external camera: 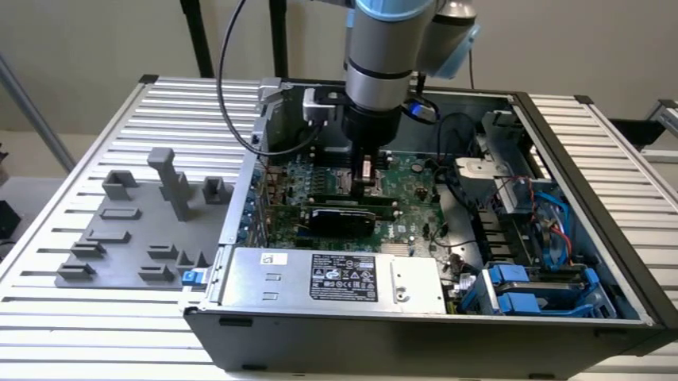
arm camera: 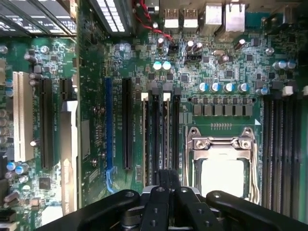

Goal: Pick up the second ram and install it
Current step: 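Press down the second ram until it locks into place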

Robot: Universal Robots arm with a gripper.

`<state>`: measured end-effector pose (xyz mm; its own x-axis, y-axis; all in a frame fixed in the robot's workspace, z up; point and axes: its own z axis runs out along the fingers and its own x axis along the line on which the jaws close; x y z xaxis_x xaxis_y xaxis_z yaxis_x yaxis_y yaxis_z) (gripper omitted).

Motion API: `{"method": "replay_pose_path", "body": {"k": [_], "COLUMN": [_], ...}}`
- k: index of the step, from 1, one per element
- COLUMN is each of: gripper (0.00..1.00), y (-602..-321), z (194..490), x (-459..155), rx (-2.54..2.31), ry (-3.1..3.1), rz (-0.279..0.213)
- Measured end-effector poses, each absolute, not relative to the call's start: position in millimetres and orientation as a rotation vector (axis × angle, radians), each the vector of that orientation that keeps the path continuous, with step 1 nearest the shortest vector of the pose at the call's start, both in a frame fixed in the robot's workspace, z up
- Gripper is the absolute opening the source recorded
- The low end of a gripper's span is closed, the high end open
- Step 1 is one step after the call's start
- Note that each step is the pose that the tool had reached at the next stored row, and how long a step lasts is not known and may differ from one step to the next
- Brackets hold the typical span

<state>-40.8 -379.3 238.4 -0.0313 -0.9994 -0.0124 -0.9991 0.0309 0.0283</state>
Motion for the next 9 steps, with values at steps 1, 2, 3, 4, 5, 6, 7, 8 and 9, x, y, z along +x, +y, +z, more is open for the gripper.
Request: {"method": "replay_pose_path", "body": {"k": [1,2,3,4,5,6,7,8,9], "gripper": [0.0,0.0,0.0,0.0,0.0,0.0,0.0,0.0,0.0], "y": [-379.3,-379.3,-379.3,-379.3,-379.3,-379.3,-379.3,-379.3,-379.3], "z": [241.8,242.5,242.5,242.5,242.6,242.6,242.6,242.6,242.6], "x": [-40.8,-40.8,-40.7,-40.8,-40.7,-40.8,-40.8,-40.8,-40.8], "rx": [2.179,2.179,2.179,2.179,2.179,2.179,2.179,2.179,2.179], "ry": [-2.248,-2.248,-2.248,-2.248,-2.248,-2.248,-2.248,-2.248,-2.248], "rz": [-0.045,-0.045,-0.046,-0.046,-0.046,-0.046,-0.045,-0.045,-0.045]}}
